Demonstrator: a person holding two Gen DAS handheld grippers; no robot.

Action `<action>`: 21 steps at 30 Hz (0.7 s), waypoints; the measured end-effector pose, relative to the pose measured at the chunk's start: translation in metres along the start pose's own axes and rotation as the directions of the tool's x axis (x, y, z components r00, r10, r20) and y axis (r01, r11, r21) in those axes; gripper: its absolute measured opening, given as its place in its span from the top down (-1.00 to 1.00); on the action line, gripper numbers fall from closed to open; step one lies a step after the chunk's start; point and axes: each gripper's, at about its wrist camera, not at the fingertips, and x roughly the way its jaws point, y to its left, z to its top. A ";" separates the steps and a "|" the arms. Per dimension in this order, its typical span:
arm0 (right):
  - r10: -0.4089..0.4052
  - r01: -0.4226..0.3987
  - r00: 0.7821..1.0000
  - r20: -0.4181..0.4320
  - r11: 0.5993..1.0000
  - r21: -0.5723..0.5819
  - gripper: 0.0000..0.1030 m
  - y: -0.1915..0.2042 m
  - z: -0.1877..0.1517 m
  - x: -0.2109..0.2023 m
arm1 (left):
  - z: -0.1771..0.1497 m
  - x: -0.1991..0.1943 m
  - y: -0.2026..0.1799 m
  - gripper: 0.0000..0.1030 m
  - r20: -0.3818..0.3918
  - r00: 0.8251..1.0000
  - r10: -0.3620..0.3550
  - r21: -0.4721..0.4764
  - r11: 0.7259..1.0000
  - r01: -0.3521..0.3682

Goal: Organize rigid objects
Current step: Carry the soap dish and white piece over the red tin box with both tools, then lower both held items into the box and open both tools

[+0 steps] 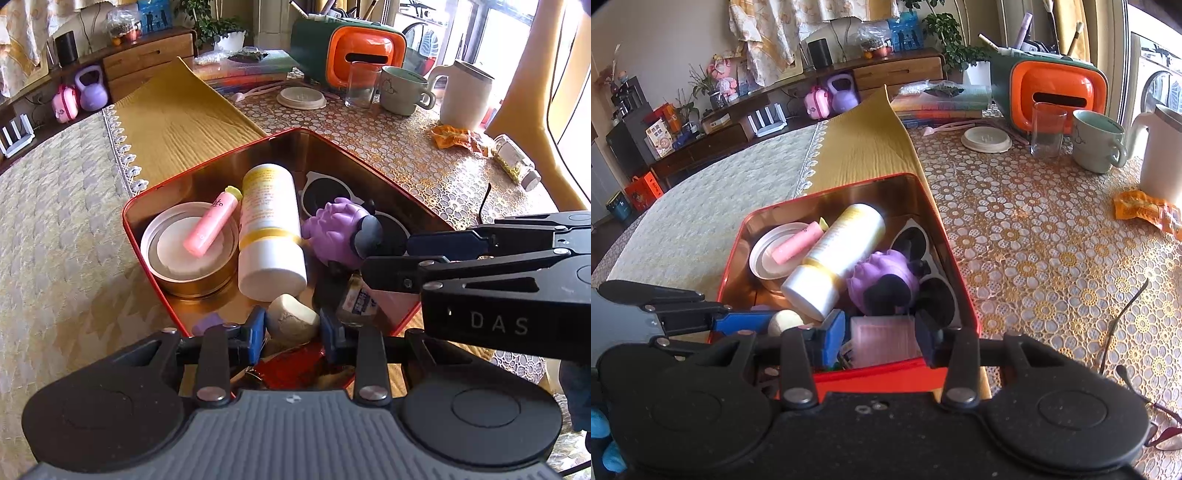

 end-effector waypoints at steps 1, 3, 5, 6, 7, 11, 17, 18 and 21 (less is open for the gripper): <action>0.001 -0.001 1.000 0.002 1.000 0.003 0.17 0.000 0.000 -0.001 | 0.000 0.000 0.000 0.40 0.002 1.000 -0.001 0.000 1.000 0.001; 0.003 -0.003 1.000 0.004 1.000 0.012 0.15 0.000 0.000 -0.002 | -0.001 -0.002 0.001 0.38 0.008 1.000 -0.008 0.001 1.000 0.008; 0.008 -0.008 1.000 0.012 1.000 0.024 0.13 -0.001 0.001 -0.006 | -0.002 -0.003 0.002 0.37 0.012 1.000 -0.013 -0.003 1.000 0.013; 0.010 -0.011 1.000 0.017 1.000 0.030 0.12 -0.001 0.001 -0.008 | -0.002 -0.005 0.002 0.26 0.016 1.000 -0.013 -0.008 1.000 0.013; 0.013 -0.014 1.000 0.022 0.999 0.033 0.08 -0.001 0.002 -0.011 | -0.002 -0.007 0.003 0.17 0.024 1.000 -0.018 -0.014 1.000 0.018; 0.023 -0.024 0.999 0.040 0.999 0.024 -0.02 0.003 0.002 -0.022 | -0.005 -0.023 0.004 -0.24 0.070 0.997 -0.031 -0.030 0.999 0.033; 0.042 -0.043 0.996 0.082 0.999 0.008 -0.18 0.013 0.000 -0.044 | -0.010 -0.045 0.008 -0.24 0.105 0.994 -0.034 -0.035 0.999 0.038; 0.050 -0.051 0.994 0.094 0.999 0.012 -0.20 0.014 0.000 -0.049 | -0.011 -0.048 0.010 -0.24 0.109 0.993 -0.034 -0.040 0.998 0.039; 0.067 -0.069 0.992 0.108 0.997 0.015 -0.25 0.018 -0.002 -0.060 | -0.015 -0.059 0.014 -0.24 0.129 0.991 -0.030 -0.045 0.998 0.036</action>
